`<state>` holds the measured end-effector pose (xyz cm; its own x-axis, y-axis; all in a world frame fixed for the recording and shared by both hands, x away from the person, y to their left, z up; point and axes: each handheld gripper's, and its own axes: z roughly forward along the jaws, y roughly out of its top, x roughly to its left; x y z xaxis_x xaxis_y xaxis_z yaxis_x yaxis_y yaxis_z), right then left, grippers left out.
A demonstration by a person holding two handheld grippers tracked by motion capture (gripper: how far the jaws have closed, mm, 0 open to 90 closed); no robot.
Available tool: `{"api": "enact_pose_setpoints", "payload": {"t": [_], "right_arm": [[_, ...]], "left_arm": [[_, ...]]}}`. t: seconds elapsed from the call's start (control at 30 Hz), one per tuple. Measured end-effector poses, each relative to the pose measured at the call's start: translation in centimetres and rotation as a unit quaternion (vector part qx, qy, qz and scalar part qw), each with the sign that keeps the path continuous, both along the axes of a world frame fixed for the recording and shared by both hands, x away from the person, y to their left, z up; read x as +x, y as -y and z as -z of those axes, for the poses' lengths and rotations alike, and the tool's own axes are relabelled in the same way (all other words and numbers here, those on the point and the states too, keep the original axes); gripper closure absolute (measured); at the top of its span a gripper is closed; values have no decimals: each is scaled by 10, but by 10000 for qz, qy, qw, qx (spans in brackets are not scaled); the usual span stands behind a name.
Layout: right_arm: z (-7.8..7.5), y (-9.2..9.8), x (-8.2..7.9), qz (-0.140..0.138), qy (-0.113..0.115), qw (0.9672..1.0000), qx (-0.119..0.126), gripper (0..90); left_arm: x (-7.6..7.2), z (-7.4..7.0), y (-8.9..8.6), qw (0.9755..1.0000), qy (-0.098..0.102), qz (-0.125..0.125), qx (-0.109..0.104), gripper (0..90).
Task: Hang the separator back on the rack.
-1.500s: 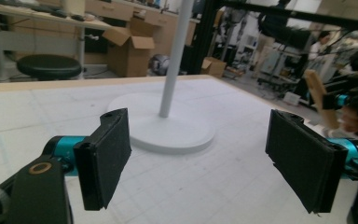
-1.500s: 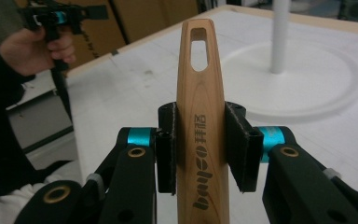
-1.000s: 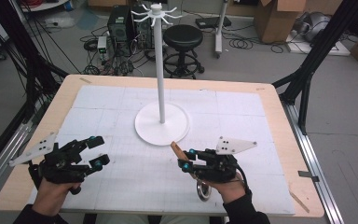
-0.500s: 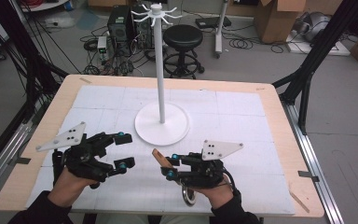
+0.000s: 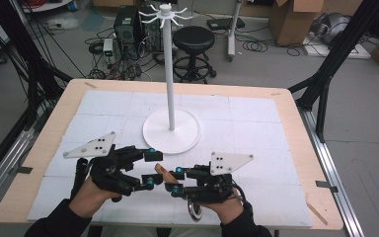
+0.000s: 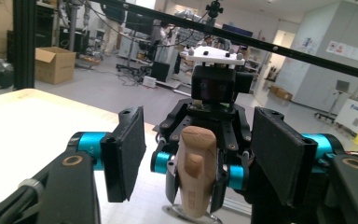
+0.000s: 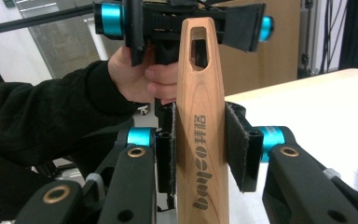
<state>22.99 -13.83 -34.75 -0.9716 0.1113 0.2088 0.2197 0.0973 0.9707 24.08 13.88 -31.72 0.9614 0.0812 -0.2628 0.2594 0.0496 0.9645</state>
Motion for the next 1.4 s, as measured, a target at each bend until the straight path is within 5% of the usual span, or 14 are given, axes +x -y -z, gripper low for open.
{"api": "enact_pose_setpoints", "payload": {"t": [0.67,0.93,1.27,1.37,1.4], "right_arm": [[-1,-1,-2,-242,-19,9995,206,670],[0,-2,-1,-294,-54,9992,264,670],[0,-1,1,-394,-209,9985,306,660],[1,-2,1,-452,-303,9982,238,637],[3,-3,3,-451,-394,9980,186,566]], "left_arm": [[0,7,6,9992,17,362,-186,689],[-2,6,5,9993,73,325,-193,704],[-7,-3,10,9997,166,175,64,710],[-8,-6,13,9995,195,127,192,712],[-8,-9,12,9995,209,76,216,713]]}}
